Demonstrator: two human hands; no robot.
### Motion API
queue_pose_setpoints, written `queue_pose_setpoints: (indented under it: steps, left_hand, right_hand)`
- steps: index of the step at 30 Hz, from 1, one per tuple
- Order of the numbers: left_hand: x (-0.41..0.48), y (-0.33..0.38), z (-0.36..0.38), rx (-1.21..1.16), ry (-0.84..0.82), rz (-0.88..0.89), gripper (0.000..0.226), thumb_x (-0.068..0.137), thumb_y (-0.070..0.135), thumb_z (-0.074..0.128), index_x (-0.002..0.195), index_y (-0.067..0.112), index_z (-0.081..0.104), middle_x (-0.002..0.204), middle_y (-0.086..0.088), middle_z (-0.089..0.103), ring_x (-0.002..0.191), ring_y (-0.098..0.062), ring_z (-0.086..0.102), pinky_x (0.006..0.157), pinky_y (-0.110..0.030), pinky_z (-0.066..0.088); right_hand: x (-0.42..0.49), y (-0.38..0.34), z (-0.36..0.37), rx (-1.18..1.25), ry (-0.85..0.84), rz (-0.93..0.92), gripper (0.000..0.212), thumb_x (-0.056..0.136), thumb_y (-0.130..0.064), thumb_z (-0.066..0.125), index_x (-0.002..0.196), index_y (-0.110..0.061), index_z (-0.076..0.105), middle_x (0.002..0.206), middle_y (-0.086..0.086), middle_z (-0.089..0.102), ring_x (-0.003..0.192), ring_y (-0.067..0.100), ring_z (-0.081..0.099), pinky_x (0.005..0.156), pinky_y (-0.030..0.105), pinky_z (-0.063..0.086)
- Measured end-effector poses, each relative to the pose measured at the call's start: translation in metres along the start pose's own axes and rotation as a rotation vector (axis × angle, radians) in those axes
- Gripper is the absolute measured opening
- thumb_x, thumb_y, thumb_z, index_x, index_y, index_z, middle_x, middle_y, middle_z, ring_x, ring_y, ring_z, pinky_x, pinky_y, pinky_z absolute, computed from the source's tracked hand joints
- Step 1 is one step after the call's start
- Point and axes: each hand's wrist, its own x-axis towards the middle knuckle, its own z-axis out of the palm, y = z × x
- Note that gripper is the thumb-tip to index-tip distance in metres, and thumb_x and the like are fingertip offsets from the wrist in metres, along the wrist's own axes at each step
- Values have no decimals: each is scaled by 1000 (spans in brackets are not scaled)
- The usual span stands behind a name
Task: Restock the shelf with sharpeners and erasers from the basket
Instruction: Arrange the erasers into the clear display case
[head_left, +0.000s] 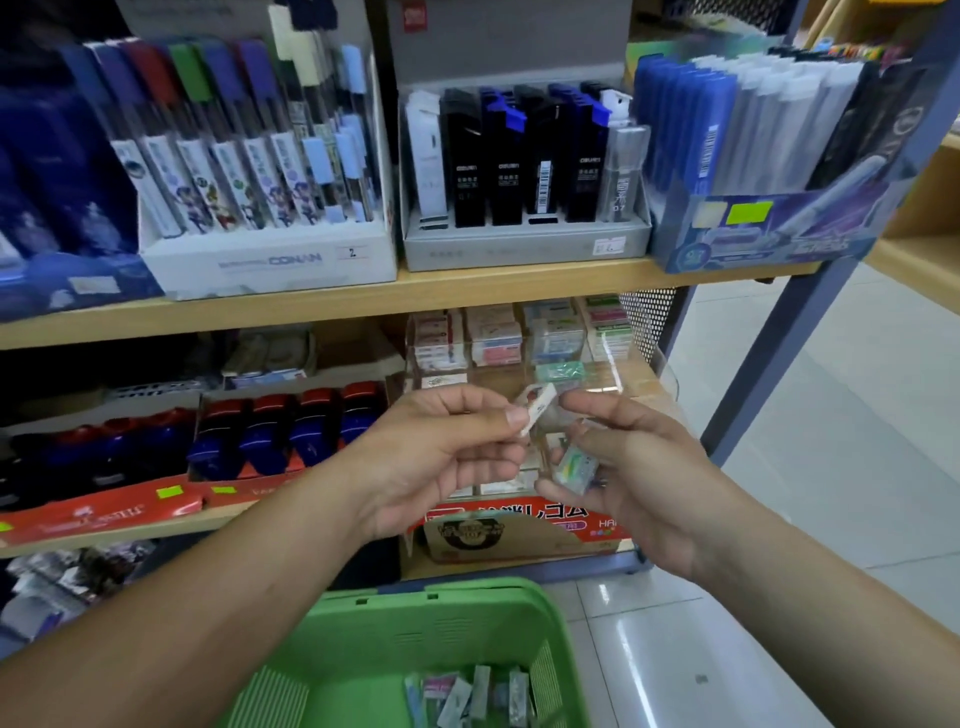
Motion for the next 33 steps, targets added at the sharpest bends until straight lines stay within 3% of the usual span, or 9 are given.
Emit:
queue_pose_setpoints:
  steps: [7,11,13,15,20,22,26,29,33]
  left_hand:
    - [2,-13,-3,171,-43,7,34,88,-1,75,118,1,60,95,-18,76,82,-23,72,76,-31,62]
    - [4,-25,1,512,18,151,28,85,13,84,105,17,64,91,-2,77,82,-13,74,73,-28,58]
    - [5,-24,-4,602,58,241,27,80,16,89,94,24,68,81,7,68,70,-5,64,65,-23,51]
    - [6,-22,-14,600,82,261,25,80,14,88,97,24,72,84,-3,68,69,-10,60,64,-31,52]
    - [5,-4,-42,519,262,194,39,85,0,78,109,28,65,101,2,76,85,-23,76,74,-45,65]
    - [9,5,-57,563,331,212,39,87,1,76,109,30,63,103,4,76,86,-16,77,72,-41,65]
    - [30,15,-82,627,472,302,21,88,8,75,99,25,70,101,0,74,89,-16,75,80,-38,64]
    - [52,22,-86,761,490,331,17,89,12,76,92,28,71,99,7,70,90,-8,68,80,-21,57]
    - [74,24,-88,1039,464,240,19,90,23,75,88,40,69,97,21,68,98,-4,64,85,-23,53]
  right_hand:
    - [-4,2,9,-171,-156,48,12,95,-19,71,104,-12,75,97,12,77,82,24,74,63,33,59]
    - [-3,7,19,-253,-126,-2,11,91,-17,76,100,-13,74,77,6,70,64,15,67,54,30,52]
    - [-2,8,23,-268,-115,-12,27,78,-19,84,102,-13,75,80,4,72,64,13,67,54,31,52]
    - [-1,9,29,-277,-117,-22,32,70,-24,85,101,-16,79,86,1,74,66,12,68,55,32,52]
    - [8,10,42,-203,-75,65,19,100,-6,64,111,-15,76,88,5,72,71,21,62,51,32,54]
    - [11,11,46,-196,-88,79,26,98,2,58,112,-13,75,77,3,73,71,23,62,54,35,53]
    - [15,15,49,-198,-80,60,27,97,5,58,109,-11,76,87,7,70,73,23,61,62,38,51]
    - [17,18,48,-177,-78,48,28,96,5,59,109,-11,77,94,11,68,74,24,61,62,40,51]
    - [18,17,44,-155,-80,35,28,94,6,59,108,-10,78,97,13,66,73,24,62,60,40,51]
